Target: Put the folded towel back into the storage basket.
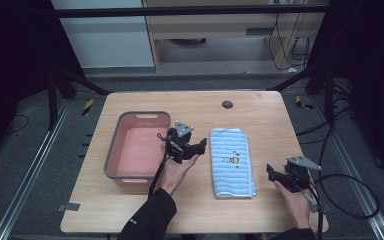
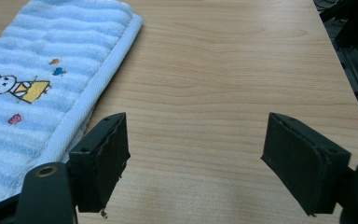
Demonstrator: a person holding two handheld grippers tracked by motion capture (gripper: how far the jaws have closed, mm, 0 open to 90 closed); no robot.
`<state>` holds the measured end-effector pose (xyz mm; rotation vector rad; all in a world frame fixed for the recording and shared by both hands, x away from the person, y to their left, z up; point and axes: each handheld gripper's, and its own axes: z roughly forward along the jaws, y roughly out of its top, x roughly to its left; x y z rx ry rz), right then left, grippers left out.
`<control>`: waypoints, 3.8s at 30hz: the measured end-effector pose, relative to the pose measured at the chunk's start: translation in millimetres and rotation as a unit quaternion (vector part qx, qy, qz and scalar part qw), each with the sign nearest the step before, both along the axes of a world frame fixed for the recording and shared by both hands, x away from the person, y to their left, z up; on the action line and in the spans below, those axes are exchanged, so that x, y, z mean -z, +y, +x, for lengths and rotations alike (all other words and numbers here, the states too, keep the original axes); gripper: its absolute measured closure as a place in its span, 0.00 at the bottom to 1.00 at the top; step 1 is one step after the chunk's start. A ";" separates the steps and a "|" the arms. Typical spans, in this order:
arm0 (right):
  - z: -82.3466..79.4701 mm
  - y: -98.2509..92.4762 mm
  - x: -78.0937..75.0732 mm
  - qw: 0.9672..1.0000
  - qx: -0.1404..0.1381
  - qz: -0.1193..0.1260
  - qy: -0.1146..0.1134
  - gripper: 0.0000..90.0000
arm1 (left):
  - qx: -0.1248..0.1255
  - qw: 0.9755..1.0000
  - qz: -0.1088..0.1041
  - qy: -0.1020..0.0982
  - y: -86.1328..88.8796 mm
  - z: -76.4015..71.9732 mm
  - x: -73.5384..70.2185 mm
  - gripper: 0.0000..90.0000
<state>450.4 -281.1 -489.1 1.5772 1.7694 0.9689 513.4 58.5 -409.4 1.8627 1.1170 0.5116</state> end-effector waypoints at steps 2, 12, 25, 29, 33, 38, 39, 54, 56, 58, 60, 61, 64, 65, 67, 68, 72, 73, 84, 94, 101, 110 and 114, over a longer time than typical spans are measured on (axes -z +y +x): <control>0.1 0.0 0.2 1.000 -0.001 0.000 0.000 0.24 | 0.003 1.000 0.002 0.008 -9.3 2.0 7.6 0.40; -1.0 -0.2 -1.3 1.000 -0.003 0.003 -0.013 0.25 | 0.012 0.999 0.018 0.033 -30.8 9.6 30.5 0.41; -1.0 -0.9 -2.1 1.000 -0.004 0.005 -0.020 0.26 | 0.021 0.996 0.041 0.078 -48.7 18.7 62.8 0.44; -1.0 -0.5 -2.0 1.000 -0.005 0.007 -0.019 0.26 | 0.021 0.994 0.043 0.096 -51.1 20.7 71.9 0.45; -0.6 -0.3 -1.5 1.000 -0.006 0.006 -0.017 0.26 | 0.023 0.994 0.041 0.103 -53.0 21.4 76.5 0.47; -0.4 -0.2 -1.3 1.000 -0.007 0.005 -0.017 0.26 | 0.022 0.993 0.038 0.111 -55.4 21.6 82.8 0.53; -0.3 -0.2 -1.3 1.000 -0.007 0.005 -0.017 0.25 | 0.024 0.993 0.038 0.110 -56.5 21.0 83.3 0.56; -0.5 -0.3 -1.6 1.000 -0.007 0.005 -0.017 0.25 | 0.017 0.992 0.041 0.115 -64.2 16.8 84.3 0.80; -0.4 -0.3 -1.5 1.000 -0.007 0.004 -0.017 0.25 | 0.018 0.992 0.043 0.116 -64.2 16.8 83.9 0.82; 0.0 -0.2 -1.1 1.000 -0.007 0.004 -0.016 0.25 | 0.019 0.992 0.045 0.115 -64.6 16.7 83.4 0.88; 0.0 -0.1 -1.1 1.000 -0.007 0.004 -0.016 0.25 | 0.019 0.992 0.045 0.116 -64.6 16.6 83.1 0.89; -0.1 -0.3 -1.2 1.000 -0.007 0.004 -0.016 0.25 | 0.019 0.992 0.046 0.115 -64.9 16.4 83.0 0.90; -0.1 -0.4 -1.3 1.000 -0.007 0.005 -0.016 0.25 | 0.020 0.992 0.052 0.111 -65.5 15.8 82.5 0.91; -0.1 -0.4 -1.2 1.000 -0.007 0.005 -0.016 0.25 | 0.019 0.992 0.051 0.110 -65.9 15.6 82.5 0.92; 0.0 -0.2 -1.0 1.000 -0.008 0.006 -0.014 0.25 | 0.020 0.993 0.048 0.106 -65.2 15.6 81.6 0.93; 0.0 -0.2 -1.0 1.000 -0.008 0.006 -0.014 0.25 | 0.020 0.993 0.048 0.106 -65.2 15.6 81.6 0.94; 0.0 -0.8 -0.9 1.000 -0.006 0.007 -0.014 0.25 | 0.026 0.995 0.031 0.094 -59.9 15.4 73.8 0.94; 0.0 -0.8 -0.9 1.000 -0.006 0.007 -0.014 0.25 | 0.026 0.995 0.031 0.094 -59.9 15.4 73.8 0.94; 0.0 -0.9 -0.6 1.000 -0.008 0.010 -0.013 0.25 | 0.058 0.996 0.005 0.063 -51.3 10.2 42.7 0.95; -0.2 -1.2 -0.5 1.000 -0.008 0.011 -0.013 0.25 | 0.081 0.996 -0.013 0.040 -49.8 3.7 15.1 0.95; -0.3 -1.3 -0.6 1.000 -0.008 0.011 -0.014 0.25 | 0.097 0.995 -0.030 0.022 -43.1 -0.5 -15.5 0.95; -0.8 -1.5 -0.9 1.000 -0.007 0.013 -0.015 0.25 | 0.103 0.994 -0.038 0.000 -25.9 -2.2 -54.2 0.95; -0.7 -1.6 -0.6 1.000 -0.007 0.012 -0.015 0.25 | 0.102 0.994 -0.037 -0.008 -17.0 -1.8 -68.7 0.95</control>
